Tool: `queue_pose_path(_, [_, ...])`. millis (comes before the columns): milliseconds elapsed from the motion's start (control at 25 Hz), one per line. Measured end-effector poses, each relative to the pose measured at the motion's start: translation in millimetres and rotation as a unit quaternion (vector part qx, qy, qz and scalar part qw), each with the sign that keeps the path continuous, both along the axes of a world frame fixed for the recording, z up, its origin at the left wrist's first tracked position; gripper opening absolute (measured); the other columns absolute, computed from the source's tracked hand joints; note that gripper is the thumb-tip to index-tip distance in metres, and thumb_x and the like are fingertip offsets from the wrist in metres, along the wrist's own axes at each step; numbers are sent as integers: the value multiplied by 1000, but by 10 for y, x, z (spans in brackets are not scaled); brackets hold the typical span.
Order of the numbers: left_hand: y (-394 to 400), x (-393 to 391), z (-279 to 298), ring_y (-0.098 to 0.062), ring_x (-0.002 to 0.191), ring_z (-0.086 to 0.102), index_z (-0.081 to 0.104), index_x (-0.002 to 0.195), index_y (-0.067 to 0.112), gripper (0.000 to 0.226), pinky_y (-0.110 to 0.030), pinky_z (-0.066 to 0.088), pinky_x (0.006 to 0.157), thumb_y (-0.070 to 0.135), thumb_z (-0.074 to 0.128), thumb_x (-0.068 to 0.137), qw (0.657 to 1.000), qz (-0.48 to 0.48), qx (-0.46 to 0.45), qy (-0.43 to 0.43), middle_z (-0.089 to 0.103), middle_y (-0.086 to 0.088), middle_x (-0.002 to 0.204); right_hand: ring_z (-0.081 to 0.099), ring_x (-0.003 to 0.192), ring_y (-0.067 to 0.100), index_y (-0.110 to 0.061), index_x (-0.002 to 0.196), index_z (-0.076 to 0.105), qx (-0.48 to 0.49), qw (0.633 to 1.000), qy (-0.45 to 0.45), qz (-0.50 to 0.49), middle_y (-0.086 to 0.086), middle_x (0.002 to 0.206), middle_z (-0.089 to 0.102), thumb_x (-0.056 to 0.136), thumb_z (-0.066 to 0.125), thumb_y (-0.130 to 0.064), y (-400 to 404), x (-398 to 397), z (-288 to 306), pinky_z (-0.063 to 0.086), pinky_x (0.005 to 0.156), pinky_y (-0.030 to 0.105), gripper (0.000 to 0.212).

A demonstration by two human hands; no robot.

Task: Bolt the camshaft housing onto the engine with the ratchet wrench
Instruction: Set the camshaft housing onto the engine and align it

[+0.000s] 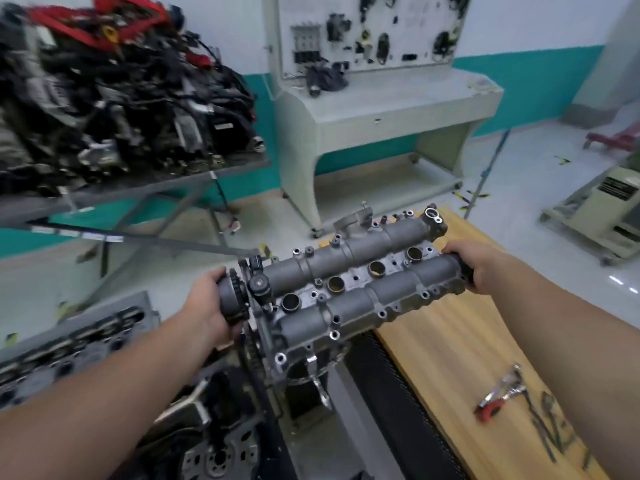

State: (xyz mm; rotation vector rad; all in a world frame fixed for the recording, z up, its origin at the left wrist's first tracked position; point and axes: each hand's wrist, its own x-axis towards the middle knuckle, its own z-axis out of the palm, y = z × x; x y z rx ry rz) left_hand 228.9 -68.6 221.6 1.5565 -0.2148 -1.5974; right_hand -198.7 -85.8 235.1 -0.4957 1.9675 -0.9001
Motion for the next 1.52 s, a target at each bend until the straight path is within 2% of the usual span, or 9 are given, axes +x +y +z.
queue_pose_path(160, [168, 1295, 381, -25, 61, 69, 68, 83, 23, 29, -38, 59, 64, 51, 64, 80, 995, 62, -46, -67, 75, 2, 84, 65, 51, 21, -15, 90, 61, -16, 995, -25, 91, 6, 64, 69, 80, 68, -31, -112, 1275, -40, 50, 46, 25, 20])
queue_pose_path(240, [274, 1909, 539, -27, 51, 69, 70, 67, 18, 37, -43, 57, 50, 51, 64, 82, 991, 80, -58, -90, 74, -3, 71, 64, 58, 18, -18, 90, 61, -30, 989, -42, 138, 3, 63, 69, 82, 67, -35, -124, 1877, -43, 49, 50, 25, 20])
queue_pose_path(320, [422, 2550, 661, -25, 43, 66, 68, 58, 16, 44, -36, 55, 44, 51, 61, 84, 986, 98, -67, -120, 71, -4, 60, 63, 67, 19, -21, 93, 63, -37, 978, -68, 195, 2, 73, 70, 83, 68, -40, -104, 2504, -48, 47, 59, 27, 22])
queue_pose_path(480, [715, 3627, 642, -26, 54, 67, 65, 79, 17, 33, -35, 55, 60, 47, 54, 90, 975, 129, -90, -159, 71, -5, 70, 59, 71, 20, -23, 96, 64, -64, 964, -92, 243, 3, 81, 66, 84, 70, -46, -63, 3534, -84, 42, 66, 31, 26])
queue_pose_path(680, [1010, 4536, 337, -27, 55, 64, 63, 80, 14, 32, -38, 54, 61, 41, 51, 94, 969, 163, -70, -170, 68, -8, 68, 60, 79, 28, -19, 95, 67, -41, 953, -73, 292, 11, 87, 69, 79, 72, -54, -17, 4446, -370, 43, 70, 36, 39])
queue_pose_path(880, [1136, 4968, -63, -28, 60, 66, 64, 86, 13, 33, -37, 56, 59, 42, 50, 93, 973, 160, -40, -161, 68, -10, 75, 55, 79, 25, -18, 98, 65, -14, 949, -84, 304, 8, 88, 65, 87, 67, -56, 96, 4846, -755, 41, 70, 33, 40])
queue_pose_path(1160, [1017, 5218, -468, -24, 47, 64, 65, 75, 12, 41, -32, 55, 52, 43, 47, 96, 979, 157, -18, -129, 68, -8, 61, 58, 84, 27, -10, 103, 64, 5, 951, -76, 299, 12, 94, 65, 93, 63, -52, 198, 5085, -1010, 45, 76, 36, 43])
queue_pose_path(1360, [918, 5372, -648, -25, 51, 65, 72, 68, 13, 47, -35, 56, 53, 45, 49, 94, 980, 164, -22, -111, 69, -8, 66, 52, 75, 24, -11, 106, 63, 14, 955, -83, 283, 9, 88, 61, 95, 62, -49, 135, 5215, -968, 37, 60, 29, 40])
queue_pose_path(1520, [877, 5387, -796, -25, 52, 66, 75, 64, 14, 52, -36, 56, 57, 48, 48, 94, 983, 157, -19, -89, 71, -9, 69, 58, 73, 22, -12, 103, 62, 24, 956, -71, 283, 6, 88, 65, 95, 61, -50, 77, 5216, -1002, 45, 52, 28, 39])
